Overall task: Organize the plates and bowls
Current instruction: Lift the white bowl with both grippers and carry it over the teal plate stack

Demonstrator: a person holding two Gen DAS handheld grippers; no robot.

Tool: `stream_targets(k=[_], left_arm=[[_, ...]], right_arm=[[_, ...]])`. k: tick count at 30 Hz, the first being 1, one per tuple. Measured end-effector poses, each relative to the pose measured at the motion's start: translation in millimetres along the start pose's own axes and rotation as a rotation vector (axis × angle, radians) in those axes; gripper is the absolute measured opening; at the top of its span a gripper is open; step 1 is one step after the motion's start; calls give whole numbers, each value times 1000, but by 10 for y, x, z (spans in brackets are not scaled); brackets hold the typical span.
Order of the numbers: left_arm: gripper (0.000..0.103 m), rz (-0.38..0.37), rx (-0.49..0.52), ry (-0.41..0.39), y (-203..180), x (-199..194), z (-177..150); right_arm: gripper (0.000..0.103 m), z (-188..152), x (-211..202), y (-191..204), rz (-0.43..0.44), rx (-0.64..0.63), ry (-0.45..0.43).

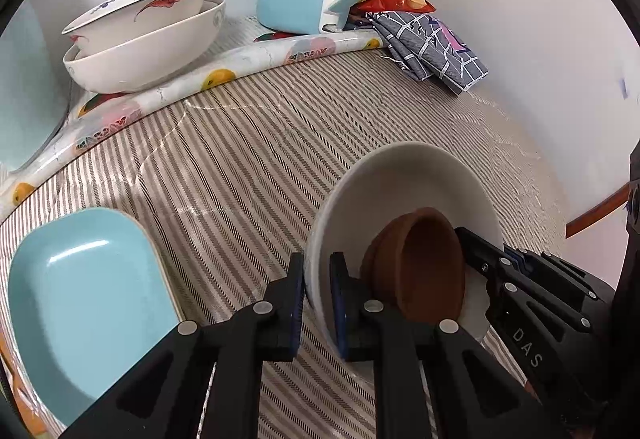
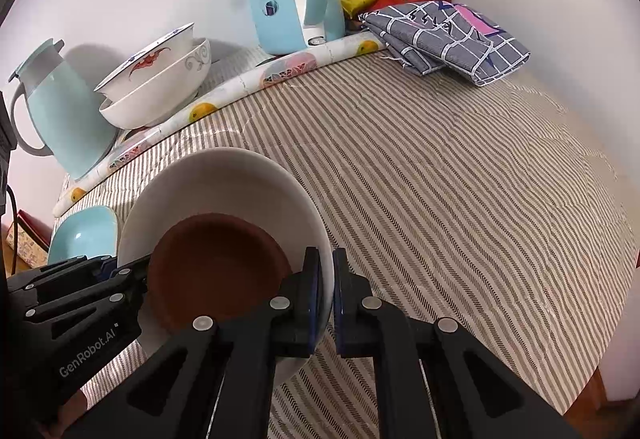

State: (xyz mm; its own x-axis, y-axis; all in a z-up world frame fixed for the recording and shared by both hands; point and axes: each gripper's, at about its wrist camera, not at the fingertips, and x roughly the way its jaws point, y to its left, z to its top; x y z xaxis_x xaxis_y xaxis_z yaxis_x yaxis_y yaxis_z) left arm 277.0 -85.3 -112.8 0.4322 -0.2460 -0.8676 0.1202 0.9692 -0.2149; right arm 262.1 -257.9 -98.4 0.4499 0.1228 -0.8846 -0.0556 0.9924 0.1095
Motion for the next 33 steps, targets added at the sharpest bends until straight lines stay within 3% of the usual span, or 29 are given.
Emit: stream_targets(k=[33], left_arm=[[12,5,-32,-60,148,-491,-177]], right_arm=[[6,-103,-410,346,17,-28,-51]])
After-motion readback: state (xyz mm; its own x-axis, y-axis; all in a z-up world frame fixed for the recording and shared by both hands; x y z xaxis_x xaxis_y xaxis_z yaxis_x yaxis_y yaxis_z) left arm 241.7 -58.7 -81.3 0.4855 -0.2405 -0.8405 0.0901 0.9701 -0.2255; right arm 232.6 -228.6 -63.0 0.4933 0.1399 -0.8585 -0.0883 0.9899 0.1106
